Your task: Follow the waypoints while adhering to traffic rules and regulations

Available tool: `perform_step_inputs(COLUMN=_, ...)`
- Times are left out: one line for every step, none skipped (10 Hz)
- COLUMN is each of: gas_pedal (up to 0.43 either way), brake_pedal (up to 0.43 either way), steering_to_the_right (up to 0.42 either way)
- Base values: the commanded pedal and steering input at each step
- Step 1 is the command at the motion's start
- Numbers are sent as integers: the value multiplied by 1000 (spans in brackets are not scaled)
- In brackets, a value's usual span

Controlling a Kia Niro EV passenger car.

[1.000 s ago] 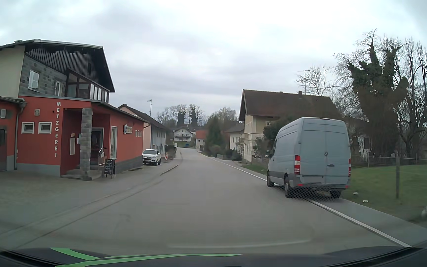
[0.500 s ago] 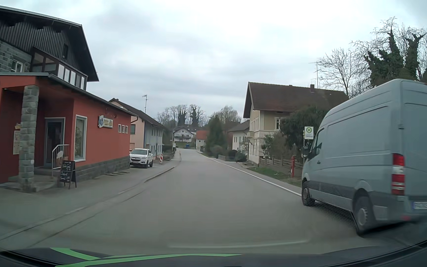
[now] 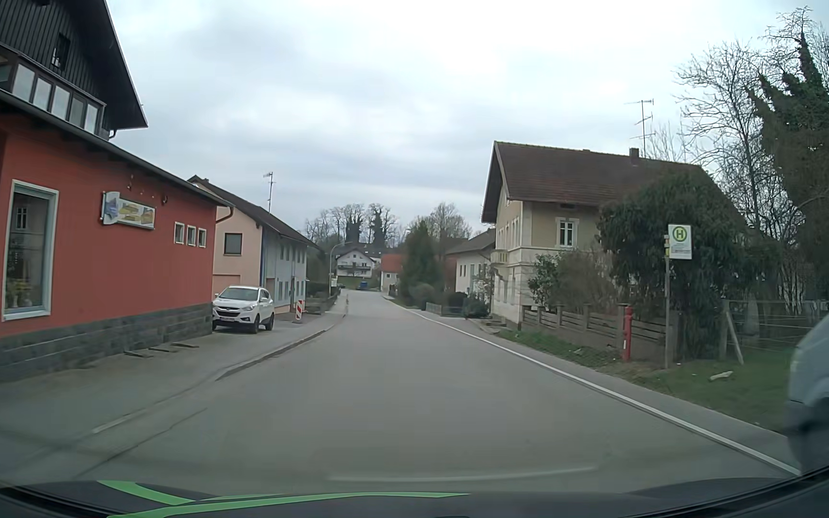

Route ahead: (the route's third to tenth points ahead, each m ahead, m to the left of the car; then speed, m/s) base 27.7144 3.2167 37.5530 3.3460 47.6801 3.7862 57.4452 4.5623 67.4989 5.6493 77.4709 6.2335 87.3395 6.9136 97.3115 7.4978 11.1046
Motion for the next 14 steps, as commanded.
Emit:
perform_step_inputs(gas_pedal=59, brake_pedal=0, steering_to_the_right=0)
perform_step_inputs(gas_pedal=67, brake_pedal=0, steering_to_the_right=1)
perform_step_inputs(gas_pedal=67, brake_pedal=0, steering_to_the_right=1)
perform_step_inputs(gas_pedal=67, brake_pedal=0, steering_to_the_right=0)
perform_step_inputs(gas_pedal=67, brake_pedal=0, steering_to_the_right=0)
perform_step_inputs(gas_pedal=79, brake_pedal=0, steering_to_the_right=0)
perform_step_inputs(gas_pedal=79, brake_pedal=0, steering_to_the_right=0)
perform_step_inputs(gas_pedal=79, brake_pedal=0, steering_to_the_right=0)
perform_step_inputs(gas_pedal=87, brake_pedal=0, steering_to_the_right=-1)
perform_step_inputs(gas_pedal=87, brake_pedal=0, steering_to_the_right=-2)
perform_step_inputs(gas_pedal=87, brake_pedal=0, steering_to_the_right=-2)
perform_step_inputs(gas_pedal=87, brake_pedal=0, steering_to_the_right=-2)
perform_step_inputs(gas_pedal=87, brake_pedal=0, steering_to_the_right=-3)
perform_step_inputs(gas_pedal=98, brake_pedal=0, steering_to_the_right=-3)
